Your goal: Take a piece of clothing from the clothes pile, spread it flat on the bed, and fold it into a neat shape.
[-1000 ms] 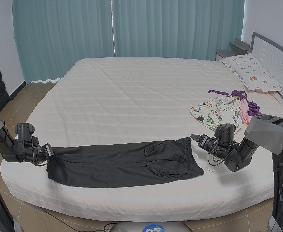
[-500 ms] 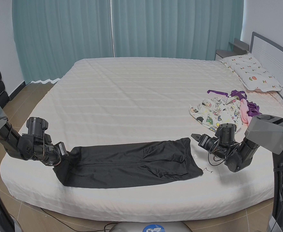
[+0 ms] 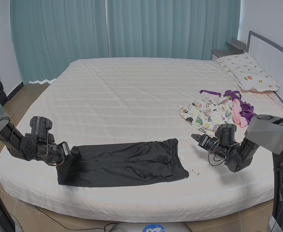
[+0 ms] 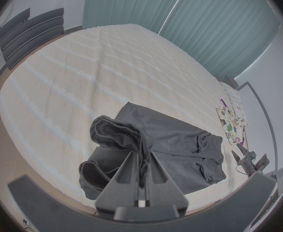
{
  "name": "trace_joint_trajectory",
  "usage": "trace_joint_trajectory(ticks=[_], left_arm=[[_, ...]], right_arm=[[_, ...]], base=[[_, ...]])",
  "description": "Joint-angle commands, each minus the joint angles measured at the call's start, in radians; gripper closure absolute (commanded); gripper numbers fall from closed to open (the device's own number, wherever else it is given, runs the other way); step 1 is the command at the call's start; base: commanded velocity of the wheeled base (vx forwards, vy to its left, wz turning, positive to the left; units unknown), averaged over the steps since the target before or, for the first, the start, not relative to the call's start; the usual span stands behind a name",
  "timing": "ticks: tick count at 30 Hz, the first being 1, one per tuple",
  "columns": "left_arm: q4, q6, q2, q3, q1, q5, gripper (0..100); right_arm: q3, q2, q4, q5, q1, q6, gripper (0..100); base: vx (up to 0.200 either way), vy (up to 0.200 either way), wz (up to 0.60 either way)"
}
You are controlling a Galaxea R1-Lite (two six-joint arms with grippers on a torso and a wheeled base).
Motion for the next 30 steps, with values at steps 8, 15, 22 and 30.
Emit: trace_joint_trajectory(ticks=[8, 15, 22, 30], left_arm=[[-0.003, -0.001, 0.012, -0.001, 0.003, 0.000, 100], [-0.008, 0.001, 0.018, -0.004, 0.006, 0.001, 100], [0.002, -0.001, 0.018, -0.016, 0.012, 0.003, 100], [-0.008, -0.001, 0.018, -0.022, 0.021, 0.003, 100]], right_arm=[[-0.001, 0.005, 0.000, 0.000, 0.001, 0.000, 0], [-0.001, 0.005, 0.000, 0.000, 0.001, 0.000, 0], [-0.001, 0.005, 0.000, 0.000, 0.001, 0.000, 0], [-0.001, 0.005, 0.000, 0.000, 0.001, 0.000, 0]], base=[[0.000, 0.000, 0.00], [0.000, 0.000, 0.00], [-0.086, 0.000, 0.00], [0.000, 0.000, 0.00]])
